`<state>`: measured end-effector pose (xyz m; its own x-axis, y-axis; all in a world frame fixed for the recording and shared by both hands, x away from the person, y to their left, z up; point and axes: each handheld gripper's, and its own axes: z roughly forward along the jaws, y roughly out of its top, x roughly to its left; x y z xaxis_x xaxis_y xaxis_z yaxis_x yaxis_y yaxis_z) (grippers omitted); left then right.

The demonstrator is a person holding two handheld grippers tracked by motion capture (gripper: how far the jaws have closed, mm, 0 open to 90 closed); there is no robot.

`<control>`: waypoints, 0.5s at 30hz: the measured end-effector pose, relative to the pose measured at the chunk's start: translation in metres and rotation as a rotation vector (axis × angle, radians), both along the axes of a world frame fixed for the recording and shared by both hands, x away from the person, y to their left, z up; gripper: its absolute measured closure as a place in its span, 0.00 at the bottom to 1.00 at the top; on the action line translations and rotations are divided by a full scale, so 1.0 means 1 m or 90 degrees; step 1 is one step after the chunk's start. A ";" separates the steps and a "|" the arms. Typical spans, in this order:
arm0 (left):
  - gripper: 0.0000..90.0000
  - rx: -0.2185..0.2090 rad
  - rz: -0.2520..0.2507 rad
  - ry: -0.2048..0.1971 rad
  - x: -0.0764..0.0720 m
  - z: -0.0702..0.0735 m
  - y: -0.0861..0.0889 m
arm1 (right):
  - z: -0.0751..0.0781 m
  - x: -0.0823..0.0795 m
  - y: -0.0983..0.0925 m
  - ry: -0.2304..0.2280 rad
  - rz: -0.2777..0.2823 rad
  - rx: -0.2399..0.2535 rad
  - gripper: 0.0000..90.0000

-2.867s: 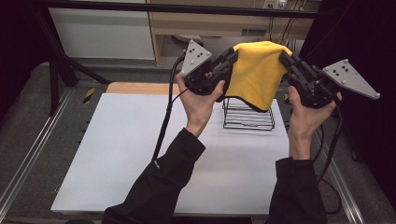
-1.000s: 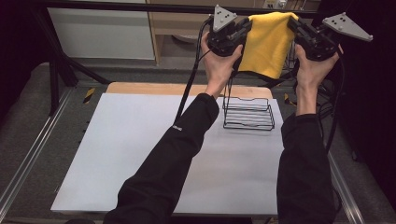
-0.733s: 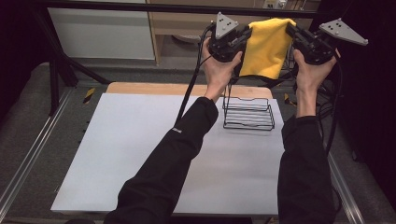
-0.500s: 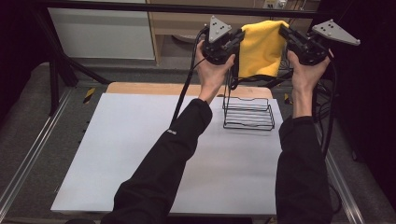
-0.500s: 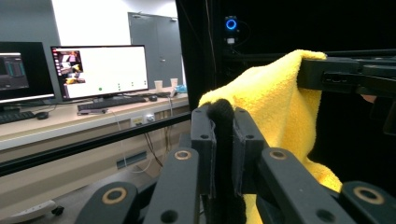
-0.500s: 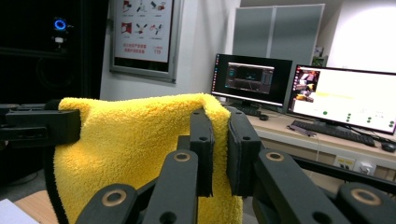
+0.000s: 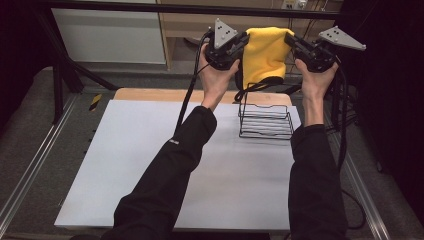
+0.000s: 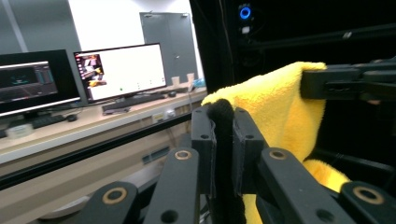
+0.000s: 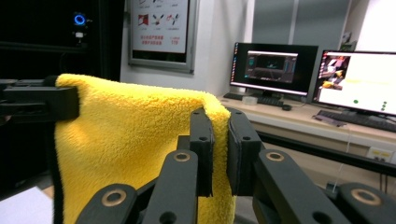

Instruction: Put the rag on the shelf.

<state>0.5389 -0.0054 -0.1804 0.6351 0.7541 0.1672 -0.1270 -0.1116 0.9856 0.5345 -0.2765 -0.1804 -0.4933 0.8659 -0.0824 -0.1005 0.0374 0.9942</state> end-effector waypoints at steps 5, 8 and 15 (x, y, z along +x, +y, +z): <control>0.90 0.003 0.016 0.001 0.006 -0.002 0.007 | -0.005 -0.002 0.006 0.013 0.021 -0.007 0.92; 0.91 -0.003 0.025 0.008 0.011 0.002 0.017 | -0.005 -0.004 0.014 0.015 0.032 -0.020 0.92; 0.91 0.006 -0.012 -0.002 0.005 0.000 0.009 | -0.005 -0.008 0.011 0.012 0.008 -0.028 0.92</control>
<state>0.5434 0.0032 -0.1804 0.6492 0.7399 0.1763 -0.1317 -0.1190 0.9841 0.5265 -0.2658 -0.1852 -0.5063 0.8553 -0.1099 -0.0819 0.0792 0.9935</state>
